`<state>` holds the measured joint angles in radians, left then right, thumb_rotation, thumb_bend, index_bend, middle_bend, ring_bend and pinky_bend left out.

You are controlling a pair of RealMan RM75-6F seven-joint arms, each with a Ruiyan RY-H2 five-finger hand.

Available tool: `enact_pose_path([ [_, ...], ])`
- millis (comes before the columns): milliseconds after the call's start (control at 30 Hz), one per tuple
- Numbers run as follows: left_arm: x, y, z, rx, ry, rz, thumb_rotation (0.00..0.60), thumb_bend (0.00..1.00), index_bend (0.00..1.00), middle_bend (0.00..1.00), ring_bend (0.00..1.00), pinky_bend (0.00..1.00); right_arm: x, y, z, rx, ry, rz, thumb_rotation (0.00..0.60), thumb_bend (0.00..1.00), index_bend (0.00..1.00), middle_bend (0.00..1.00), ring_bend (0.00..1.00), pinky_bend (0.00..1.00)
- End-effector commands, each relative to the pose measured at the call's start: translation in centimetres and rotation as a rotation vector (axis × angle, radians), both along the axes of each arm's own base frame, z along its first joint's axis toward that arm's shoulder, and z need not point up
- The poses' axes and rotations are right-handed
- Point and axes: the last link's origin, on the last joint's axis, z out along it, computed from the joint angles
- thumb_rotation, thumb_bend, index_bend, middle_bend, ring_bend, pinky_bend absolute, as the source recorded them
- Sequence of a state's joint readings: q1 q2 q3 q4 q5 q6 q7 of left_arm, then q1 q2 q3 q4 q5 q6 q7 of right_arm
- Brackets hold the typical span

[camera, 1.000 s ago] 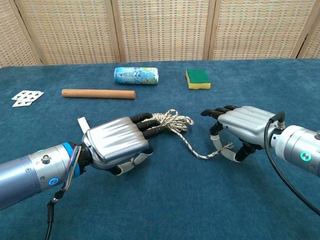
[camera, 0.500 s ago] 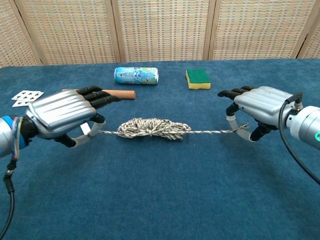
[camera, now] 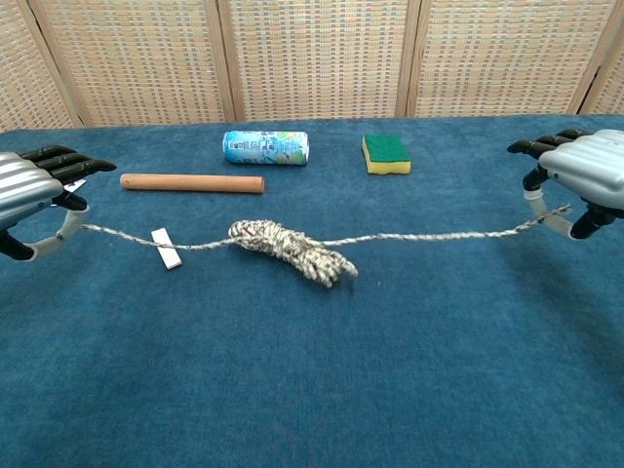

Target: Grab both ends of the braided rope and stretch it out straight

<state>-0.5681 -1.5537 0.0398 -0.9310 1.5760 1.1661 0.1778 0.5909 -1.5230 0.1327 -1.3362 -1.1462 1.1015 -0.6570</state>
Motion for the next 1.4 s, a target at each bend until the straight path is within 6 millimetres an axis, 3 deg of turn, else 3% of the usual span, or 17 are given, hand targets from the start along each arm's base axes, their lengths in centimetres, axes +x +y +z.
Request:
enact_pose_path([
  [33,-0.9,-0.2,0.1,0.002,-0.012,0.02,0.6,0.42,0.67,0.0,0.0,0.0,-0.6,0.1,0.1,-0.004,0.014,-0.012,0.6,0.5,0.66,0.0,0.0,0.0],
  [367,-0.4,-0.4,-0.4,0.0,-0.032,0.012,0.6,0.42,0.67,0.0,0.0,0.0,-1.5,0.3,0.1,-0.013,0.019,-0.026,0.6,0.5,0.66,0.0,0.0,0.0],
  [433,-0.4,-0.5,-0.3,-0.004,-0.04,0.016,0.6,0.37,0.65,0.0,0.0,0.0,-1.5,0.3,0.2,-0.019,0.015,-0.027,0.6,0.48,0.62,0.0,0.0,0.0],
  [467,-0.4,-0.5,-0.2,-0.004,-0.048,0.019,0.6,0.27,0.57,0.0,0.0,0.0,-1.5,0.4,0.2,-0.022,0.01,-0.027,0.6,0.46,0.57,0.0,0.0,0.0],
  [500,-0.5,-0.6,-0.1,-0.006,-0.057,0.024,0.6,0.19,0.45,0.0,0.0,0.0,-1.5,0.5,0.3,-0.025,0.001,-0.029,0.6,0.4,0.45,0.0,0.0,0.0],
  [567,-0.4,-0.9,0.4,-0.009,-0.119,0.046,0.6,0.01,0.08,0.0,0.0,0.0,-1.1,0.8,0.6,-0.039,-0.053,-0.033,0.6,0.22,0.2,0.0,0.0,0.0],
  [600,-0.3,-1.0,0.8,-0.01,-0.142,0.05,0.6,0.0,0.01,0.0,0.0,0.0,-0.9,0.9,0.8,-0.042,-0.074,-0.031,0.6,0.1,0.07,0.0,0.0,0.0],
  [700,0.6,-1.8,2.9,0.025,-0.291,0.062,0.6,0.0,0.0,0.0,0.0,0.0,0.5,1.9,2.2,-0.072,-0.195,0.013,0.6,0.0,0.0,0.0,0.0,0.0],
  [800,0.9,-2.6,4.7,0.052,-0.38,0.086,0.6,0.0,0.0,0.0,0.0,0.0,1.4,3.1,3.6,-0.09,-0.268,0.054,0.6,0.0,0.0,0.0,0.0,0.0],
  [967,1.2,-5.7,7.6,0.127,-0.536,0.143,0.6,0.0,0.0,0.0,0.0,0.0,2.2,6.7,6.1,-0.095,-0.421,0.104,0.6,0.0,0.0,0.0,0.0,0.0],
  [1100,0.8,-8.9,8.2,0.168,-0.564,0.197,0.6,0.0,0.0,0.0,0.0,0.0,1.3,9.5,6.9,-0.088,-0.455,0.108,0.6,0.0,0.0,0.0,0.0,0.0],
  [1400,0.2,-15.2,8.4,0.196,-0.592,0.276,0.6,0.0,0.0,0.0,0.0,0.0,-1.0,13.8,6.6,-0.132,-0.497,0.117,0.6,0.0,0.0,0.0,0.0,0.0],
])
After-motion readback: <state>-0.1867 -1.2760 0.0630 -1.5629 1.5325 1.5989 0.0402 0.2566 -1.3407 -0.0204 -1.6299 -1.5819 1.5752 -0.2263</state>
